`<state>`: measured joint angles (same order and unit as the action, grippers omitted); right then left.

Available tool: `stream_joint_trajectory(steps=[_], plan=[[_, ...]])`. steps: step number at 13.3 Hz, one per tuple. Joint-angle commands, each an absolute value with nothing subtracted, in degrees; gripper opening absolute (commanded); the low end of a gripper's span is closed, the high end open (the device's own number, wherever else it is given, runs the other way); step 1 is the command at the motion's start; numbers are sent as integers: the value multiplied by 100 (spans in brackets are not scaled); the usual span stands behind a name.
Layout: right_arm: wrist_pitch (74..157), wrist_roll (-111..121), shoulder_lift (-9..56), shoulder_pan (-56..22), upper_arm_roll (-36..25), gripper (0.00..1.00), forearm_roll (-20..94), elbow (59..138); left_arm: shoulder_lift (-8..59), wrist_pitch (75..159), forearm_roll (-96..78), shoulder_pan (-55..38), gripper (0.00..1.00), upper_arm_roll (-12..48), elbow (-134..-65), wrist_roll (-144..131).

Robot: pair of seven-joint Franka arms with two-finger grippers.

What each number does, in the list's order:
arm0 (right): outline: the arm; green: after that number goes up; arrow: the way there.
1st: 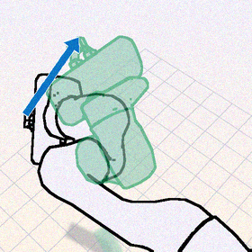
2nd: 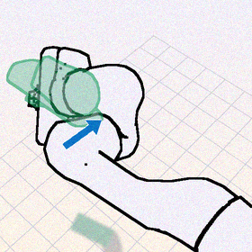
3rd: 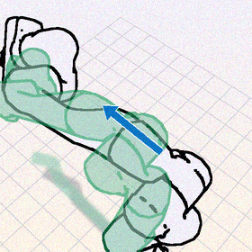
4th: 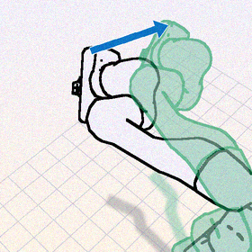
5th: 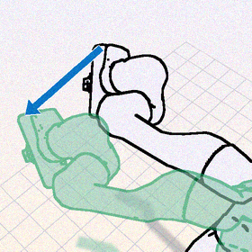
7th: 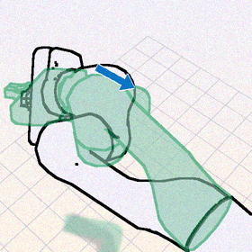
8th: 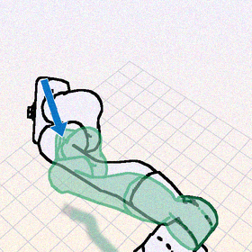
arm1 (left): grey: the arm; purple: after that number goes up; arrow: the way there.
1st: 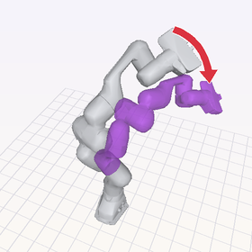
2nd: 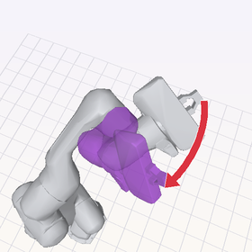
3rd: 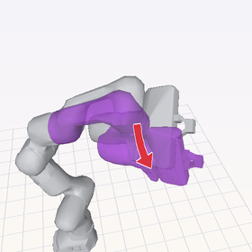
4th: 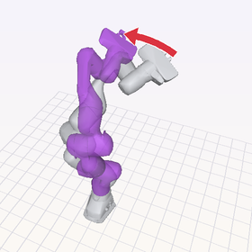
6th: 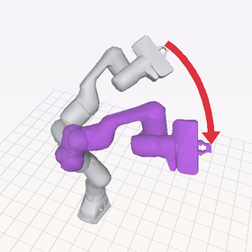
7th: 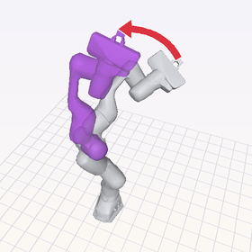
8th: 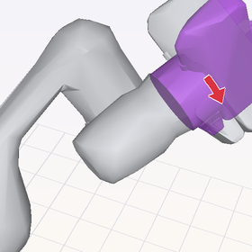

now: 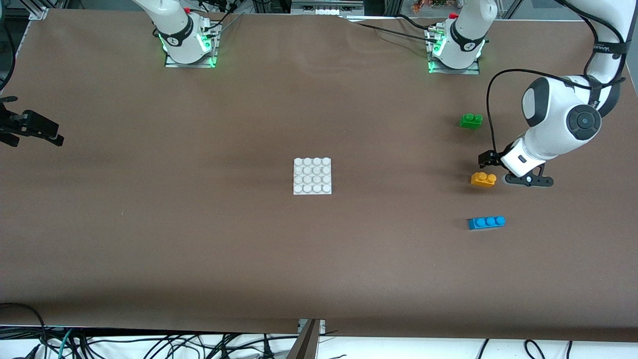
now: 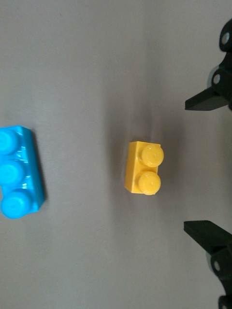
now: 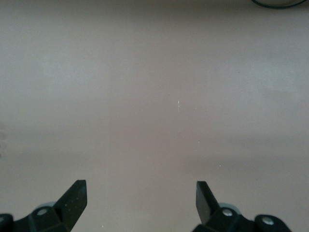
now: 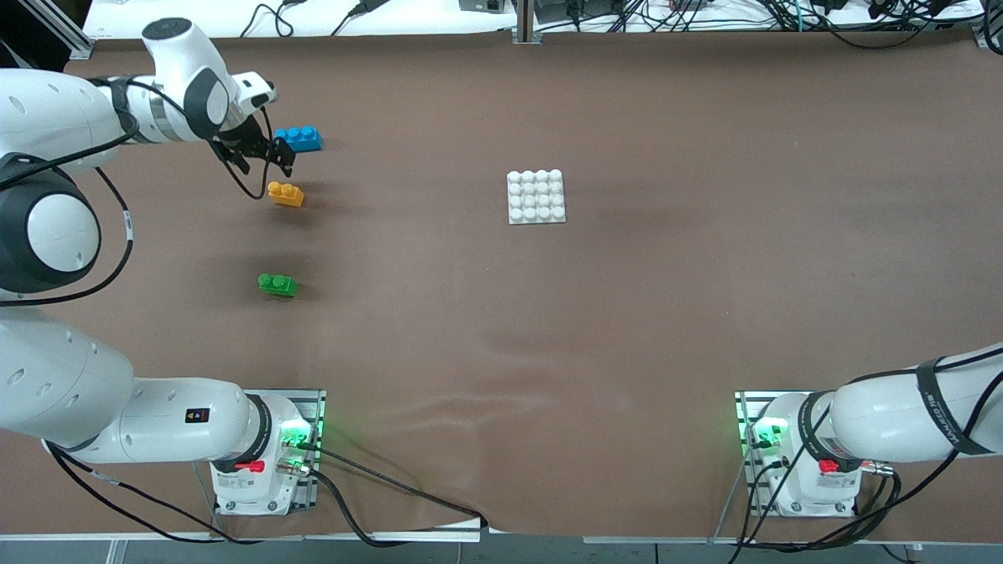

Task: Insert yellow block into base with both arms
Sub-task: 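Move the left gripper over the yellow brick and lower it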

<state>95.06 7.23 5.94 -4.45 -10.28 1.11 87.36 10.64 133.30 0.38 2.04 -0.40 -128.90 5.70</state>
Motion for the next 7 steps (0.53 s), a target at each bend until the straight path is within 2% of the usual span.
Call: stream_joint_trajectory(steps=[1,7], plan=[[9439,773,563,-352,-949,100,88,8728,1221,13665,-88,255,100,-26,-12990,738],[9439,773,563,-334,-949,100,97,8728,1696,14309,-79,264,100,-26,-12981,729]])
